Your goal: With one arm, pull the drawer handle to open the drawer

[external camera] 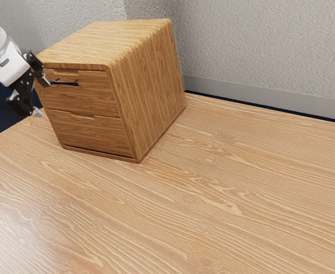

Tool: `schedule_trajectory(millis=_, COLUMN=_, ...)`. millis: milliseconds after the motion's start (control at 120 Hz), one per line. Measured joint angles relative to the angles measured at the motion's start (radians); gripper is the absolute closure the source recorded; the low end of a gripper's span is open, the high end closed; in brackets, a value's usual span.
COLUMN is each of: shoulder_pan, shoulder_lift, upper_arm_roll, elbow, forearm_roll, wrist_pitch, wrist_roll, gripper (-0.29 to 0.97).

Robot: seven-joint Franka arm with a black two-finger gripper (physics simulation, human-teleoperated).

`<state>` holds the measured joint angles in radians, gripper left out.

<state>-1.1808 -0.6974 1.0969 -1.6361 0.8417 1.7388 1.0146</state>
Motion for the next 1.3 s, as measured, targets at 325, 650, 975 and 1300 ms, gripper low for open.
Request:
schedule_trajectory(millis=325, shoulder_pan=-0.131, shoulder_lift=-0.002, upper_arm_roll=0.150, elbow=0.083, forearm_roll=0.035, wrist_pitch=0.033, wrist_roll=0.079, gripper=0.00)
schedule_trajectory(millis=650, shoulder_pan=-0.152, shoulder_lift=-0.002, upper_arm_roll=0.200, elbow=0.144, forearm_roll=0.036, wrist_pitch=0.046, wrist_roll=0.140, gripper=0.00)
schedule_trajectory(millis=975, shoulder_pan=-0.271, shoulder_lift=-0.001, upper_arm_roll=0.322, elbow=0.211, forearm_roll=0.029, wrist_pitch=0.076, wrist_roll=0.179, gripper=0.00)
schedule_trajectory(millis=1300, shoulder_pan=-0.284, shoulder_lift=-0.007, upper_arm_roll=0.362, elbow=0.202, forearm_roll=0.012, wrist_pitch=0.087, wrist_roll=0.199, gripper=0.00)
